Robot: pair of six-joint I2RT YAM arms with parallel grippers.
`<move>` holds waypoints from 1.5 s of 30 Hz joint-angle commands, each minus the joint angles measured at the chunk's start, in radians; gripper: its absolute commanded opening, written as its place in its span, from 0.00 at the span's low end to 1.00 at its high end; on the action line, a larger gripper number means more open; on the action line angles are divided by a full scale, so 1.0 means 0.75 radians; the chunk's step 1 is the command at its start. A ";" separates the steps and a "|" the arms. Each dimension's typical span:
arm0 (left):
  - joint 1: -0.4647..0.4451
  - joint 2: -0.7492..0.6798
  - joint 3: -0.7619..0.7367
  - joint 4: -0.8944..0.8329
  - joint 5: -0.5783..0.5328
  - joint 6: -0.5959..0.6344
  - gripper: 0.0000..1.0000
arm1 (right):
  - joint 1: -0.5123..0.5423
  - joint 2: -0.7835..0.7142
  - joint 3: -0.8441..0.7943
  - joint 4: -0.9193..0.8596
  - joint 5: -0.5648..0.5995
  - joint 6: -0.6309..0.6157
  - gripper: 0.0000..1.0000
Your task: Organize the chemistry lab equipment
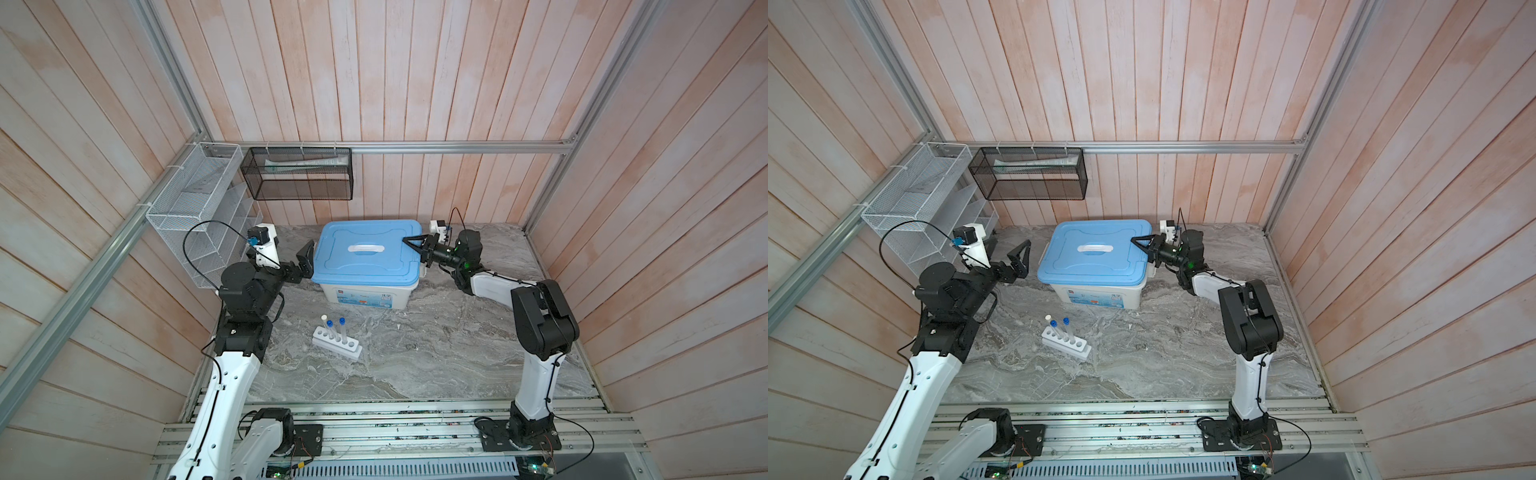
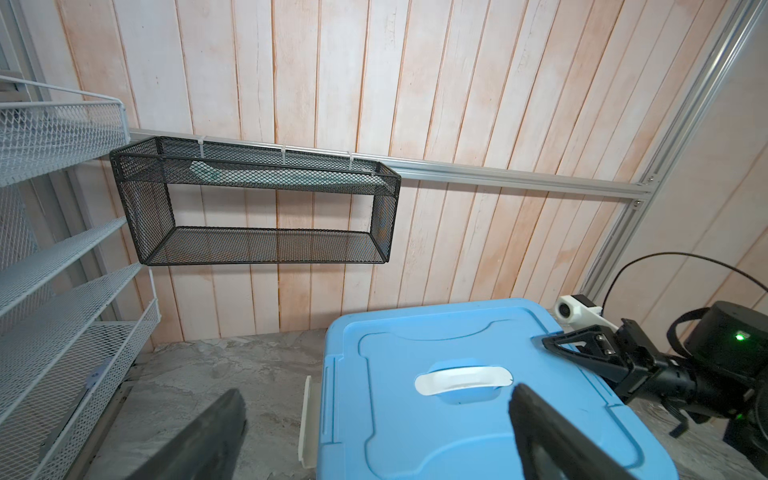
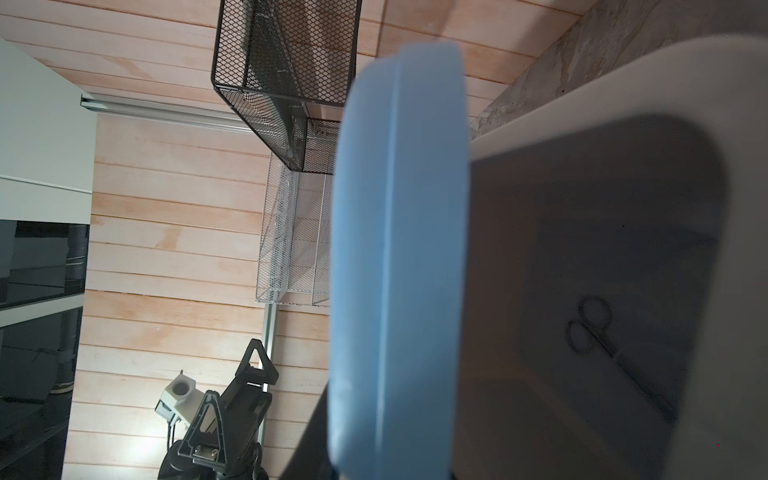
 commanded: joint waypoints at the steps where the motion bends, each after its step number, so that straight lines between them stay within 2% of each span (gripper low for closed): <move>1: 0.008 -0.002 -0.015 0.022 0.000 0.000 1.00 | -0.012 -0.042 -0.010 0.013 0.005 -0.034 0.23; 12: 0.009 -0.002 -0.010 0.018 0.008 -0.005 1.00 | -0.062 -0.074 -0.047 -0.024 0.005 -0.051 0.23; 13: 0.008 -0.002 -0.009 0.021 0.007 -0.005 1.00 | -0.066 -0.079 -0.048 -0.036 0.004 -0.101 0.23; 21: 0.008 0.002 -0.003 0.022 0.010 -0.005 1.00 | -0.085 -0.107 -0.072 -0.063 0.002 -0.133 0.23; 35: 0.009 0.016 -0.001 0.032 0.031 -0.013 1.00 | -0.130 -0.189 -0.252 -0.031 0.023 -0.158 0.23; 45: 0.007 0.007 0.007 0.014 0.031 -0.013 1.00 | -0.153 -0.166 -0.218 -0.053 0.004 -0.189 0.23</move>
